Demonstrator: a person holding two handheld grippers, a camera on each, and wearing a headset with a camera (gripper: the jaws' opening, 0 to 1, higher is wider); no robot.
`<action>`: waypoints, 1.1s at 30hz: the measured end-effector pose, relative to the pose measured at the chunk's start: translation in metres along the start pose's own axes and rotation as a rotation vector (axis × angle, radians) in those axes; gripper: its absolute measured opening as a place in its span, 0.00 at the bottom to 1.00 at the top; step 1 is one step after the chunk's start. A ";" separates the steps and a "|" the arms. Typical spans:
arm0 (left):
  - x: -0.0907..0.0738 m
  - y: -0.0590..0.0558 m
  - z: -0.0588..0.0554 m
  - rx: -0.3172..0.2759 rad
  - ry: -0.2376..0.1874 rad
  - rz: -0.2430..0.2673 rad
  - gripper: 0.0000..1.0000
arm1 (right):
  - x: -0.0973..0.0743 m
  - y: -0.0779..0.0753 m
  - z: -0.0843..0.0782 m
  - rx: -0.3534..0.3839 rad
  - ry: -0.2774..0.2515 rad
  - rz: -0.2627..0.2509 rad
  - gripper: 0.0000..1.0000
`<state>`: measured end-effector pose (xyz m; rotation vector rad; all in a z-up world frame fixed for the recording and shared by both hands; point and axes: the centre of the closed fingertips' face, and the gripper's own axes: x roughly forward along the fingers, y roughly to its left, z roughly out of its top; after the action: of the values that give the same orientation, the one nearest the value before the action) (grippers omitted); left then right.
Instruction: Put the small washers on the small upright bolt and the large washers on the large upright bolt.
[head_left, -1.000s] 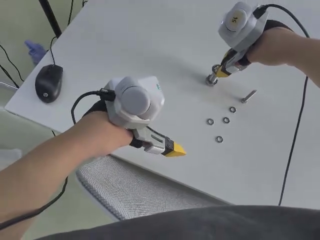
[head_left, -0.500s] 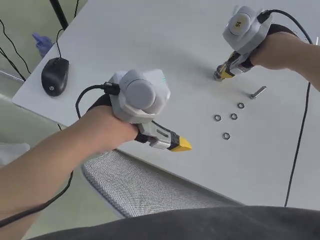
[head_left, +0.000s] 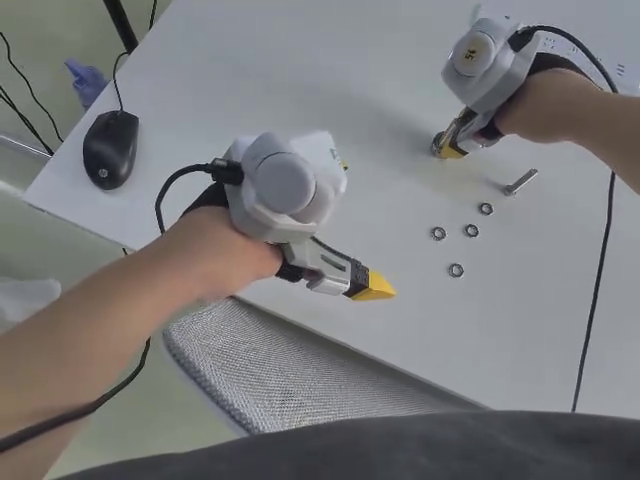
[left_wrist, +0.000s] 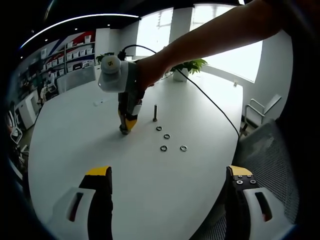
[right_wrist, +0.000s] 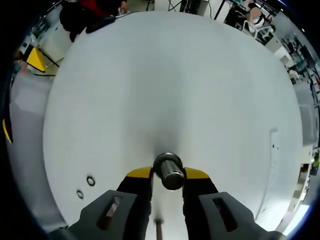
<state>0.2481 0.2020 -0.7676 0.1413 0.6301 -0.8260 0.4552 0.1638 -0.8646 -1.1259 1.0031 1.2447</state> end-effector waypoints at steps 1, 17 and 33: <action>0.000 0.000 0.000 -0.003 -0.002 0.000 0.94 | 0.001 0.000 0.000 0.009 -0.003 0.002 0.23; -0.003 -0.001 -0.006 -0.005 0.016 -0.008 0.93 | 0.001 0.001 0.003 -0.019 -0.007 -0.005 0.24; -0.004 -0.007 -0.005 -0.016 0.011 -0.030 0.95 | -0.011 0.014 0.005 -0.073 -0.041 0.022 0.40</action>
<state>0.2387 0.2017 -0.7690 0.1217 0.6502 -0.8496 0.4406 0.1667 -0.8537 -1.1436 0.9488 1.3258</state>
